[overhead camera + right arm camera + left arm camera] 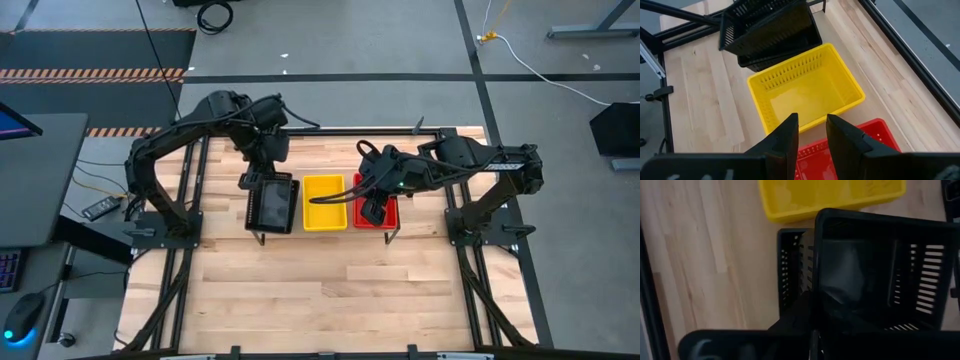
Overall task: Stack baskets on shelf by color
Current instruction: Stack the black basket on the stacked black baskets on the shelf
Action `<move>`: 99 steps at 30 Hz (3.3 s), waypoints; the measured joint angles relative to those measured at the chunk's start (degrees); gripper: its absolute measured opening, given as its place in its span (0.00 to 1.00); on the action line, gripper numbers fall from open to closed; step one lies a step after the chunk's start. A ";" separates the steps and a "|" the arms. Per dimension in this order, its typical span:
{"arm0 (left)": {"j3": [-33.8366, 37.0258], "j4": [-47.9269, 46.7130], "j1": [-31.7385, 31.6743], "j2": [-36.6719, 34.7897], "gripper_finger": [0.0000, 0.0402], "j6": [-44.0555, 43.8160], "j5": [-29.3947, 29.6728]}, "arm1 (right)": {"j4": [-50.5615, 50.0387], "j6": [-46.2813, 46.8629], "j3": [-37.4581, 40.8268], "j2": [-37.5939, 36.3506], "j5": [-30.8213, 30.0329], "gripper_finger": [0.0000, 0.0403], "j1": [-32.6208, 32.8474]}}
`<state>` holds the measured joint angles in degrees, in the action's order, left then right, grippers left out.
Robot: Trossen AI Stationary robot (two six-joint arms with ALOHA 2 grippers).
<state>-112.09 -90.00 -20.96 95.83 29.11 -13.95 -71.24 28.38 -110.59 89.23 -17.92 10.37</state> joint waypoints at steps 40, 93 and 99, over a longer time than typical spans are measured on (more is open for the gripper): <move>-1.33 2.97 0.59 4.60 0.37 -5.86 13.54 | 0.92 1.62 0.00 -0.01 -0.64 0.26 0.00; -1.85 0.17 7.09 8.06 0.32 -12.03 2.49 | 0.33 -1.11 0.00 -0.02 -0.41 0.26 0.37; 5.25 0.86 5.93 8.11 0.32 -10.63 2.74 | -1.02 -1.16 0.00 -0.02 -0.41 0.26 0.37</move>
<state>-106.84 -89.14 -15.02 103.94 18.48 -11.21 -72.26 27.22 -110.59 89.21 -18.33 10.74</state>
